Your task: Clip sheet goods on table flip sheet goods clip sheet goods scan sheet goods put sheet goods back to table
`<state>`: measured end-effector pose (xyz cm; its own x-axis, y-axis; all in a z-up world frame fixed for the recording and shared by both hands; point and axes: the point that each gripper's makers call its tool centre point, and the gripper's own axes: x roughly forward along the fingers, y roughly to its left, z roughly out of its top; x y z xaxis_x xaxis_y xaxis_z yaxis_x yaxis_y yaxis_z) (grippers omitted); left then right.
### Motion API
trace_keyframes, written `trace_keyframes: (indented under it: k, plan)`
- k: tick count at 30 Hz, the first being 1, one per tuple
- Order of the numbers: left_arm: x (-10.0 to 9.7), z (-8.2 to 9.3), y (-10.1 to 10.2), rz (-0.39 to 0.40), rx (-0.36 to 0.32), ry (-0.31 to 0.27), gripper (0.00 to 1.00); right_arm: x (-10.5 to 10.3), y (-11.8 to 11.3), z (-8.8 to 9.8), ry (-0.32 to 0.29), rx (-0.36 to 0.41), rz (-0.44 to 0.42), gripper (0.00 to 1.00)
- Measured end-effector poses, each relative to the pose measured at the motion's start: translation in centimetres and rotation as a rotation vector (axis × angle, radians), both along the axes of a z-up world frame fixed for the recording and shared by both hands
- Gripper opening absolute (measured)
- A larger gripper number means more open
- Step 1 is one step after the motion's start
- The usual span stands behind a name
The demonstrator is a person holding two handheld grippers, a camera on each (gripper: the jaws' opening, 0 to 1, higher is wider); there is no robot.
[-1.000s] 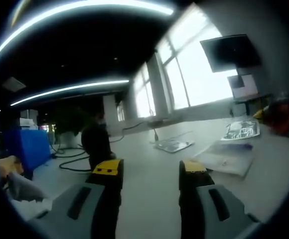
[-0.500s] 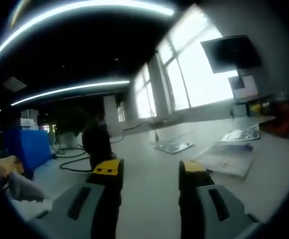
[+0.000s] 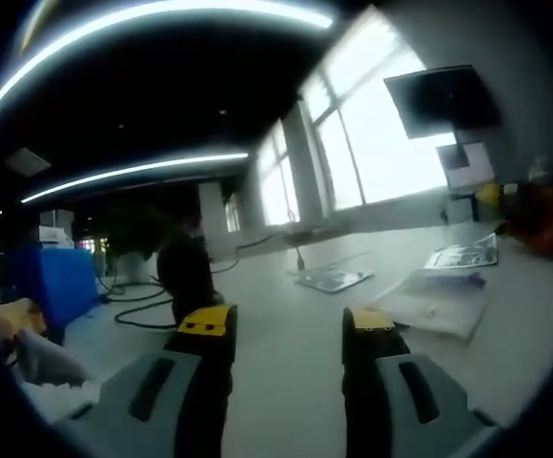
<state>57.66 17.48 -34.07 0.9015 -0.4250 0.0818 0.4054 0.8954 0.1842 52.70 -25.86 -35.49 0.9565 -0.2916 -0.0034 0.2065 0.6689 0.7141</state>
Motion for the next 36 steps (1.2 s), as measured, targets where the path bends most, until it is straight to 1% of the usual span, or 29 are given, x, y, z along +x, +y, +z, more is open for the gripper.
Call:
trace_keyframes:
  k: [1,2,3,5,7,8,10,11,13,14,17,20,23,26,29,31,32,36]
  plan:
    - [0.0,0.0,0.1,0.002,-0.004,0.000,0.37,0.0,0.0,0.1,0.002,-0.005,0.002,0.63]
    - [0.0,0.1,0.1,0.003,-0.006,0.000,0.37,-0.1,-0.1,0.2,0.003,-0.026,-0.008,0.64]
    - [0.0,0.1,0.1,0.004,-0.008,0.001,0.37,-0.2,0.2,0.3,0.005,-0.043,0.000,0.63]
    - [0.0,0.1,0.2,0.005,-0.011,0.001,0.37,-0.2,0.2,0.1,0.013,-0.057,0.004,0.63]
    - [-0.1,0.1,0.2,0.005,-0.013,0.001,0.37,0.0,0.8,0.6,0.007,-0.107,0.037,0.64]
    - [-0.1,0.1,0.2,0.005,-0.013,0.001,0.37,0.1,0.9,1.0,-0.001,-0.152,0.040,0.65]
    - [-0.1,0.1,0.1,0.004,-0.014,0.001,0.37,0.6,1.8,1.6,0.001,-0.226,0.090,0.67]
    - [-0.1,0.2,0.1,0.003,-0.014,0.000,0.37,0.8,2.0,1.9,-0.008,-0.243,0.101,0.68]
    - [-0.2,0.3,0.1,0.003,-0.016,-0.003,0.37,1.1,2.7,1.5,0.035,-0.293,0.149,0.67]
    - [-0.2,0.3,0.2,0.003,-0.017,-0.005,0.37,1.3,3.0,1.6,0.035,-0.316,0.164,0.66]
    - [-0.2,0.3,0.2,0.006,-0.017,-0.006,0.37,1.4,3.9,2.2,0.009,-0.362,0.198,0.65]
    - [-0.2,0.3,0.2,0.007,-0.011,-0.006,0.37,1.7,4.9,3.1,-0.023,-0.442,0.241,0.64]
    - [-0.2,0.2,0.1,0.007,-0.002,-0.005,0.37,2.0,5.8,3.7,-0.043,-0.490,0.268,0.64]
    - [-0.2,0.2,0.1,0.007,0.000,-0.007,0.37,2.3,6.6,4.4,-0.051,-0.521,0.294,0.64]
    - [-0.2,0.3,0.2,0.007,-0.005,-0.009,0.37,2.4,7.0,5.4,-0.077,-0.537,0.307,0.64]
    - [-0.2,0.4,0.2,0.007,-0.006,-0.010,0.37,2.4,7.0,5.8,-0.081,-0.558,0.314,0.64]
    - [-0.2,0.4,0.2,0.005,-0.007,-0.010,0.37,2.4,7.0,5.9,-0.080,-0.581,0.321,0.64]
    - [-0.2,0.4,0.2,0.005,-0.009,-0.013,0.37,2.5,7.6,5.5,-0.071,-0.616,0.349,0.64]
